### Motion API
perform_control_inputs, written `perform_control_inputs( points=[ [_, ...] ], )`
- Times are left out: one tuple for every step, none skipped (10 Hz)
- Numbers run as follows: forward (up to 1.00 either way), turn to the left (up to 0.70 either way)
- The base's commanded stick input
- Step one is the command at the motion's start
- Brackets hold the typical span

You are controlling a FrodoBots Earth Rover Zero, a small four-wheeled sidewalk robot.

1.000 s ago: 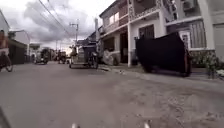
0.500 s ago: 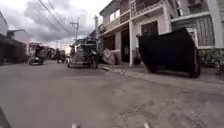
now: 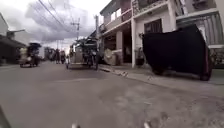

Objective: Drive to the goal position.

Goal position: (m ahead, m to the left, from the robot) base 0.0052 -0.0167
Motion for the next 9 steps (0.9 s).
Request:
perform_control_inputs(
  points=[
    [0.7, -0.27],
    [0.7, -0.06],
    [0.7, 0.0],
    [0.7, 0.0],
    [0.7, 0.0],
    [0.7, 0.0],
    [0.7, 0.0],
    [0.58, 0.0],
    [0.37, 0.0]
  ],
)
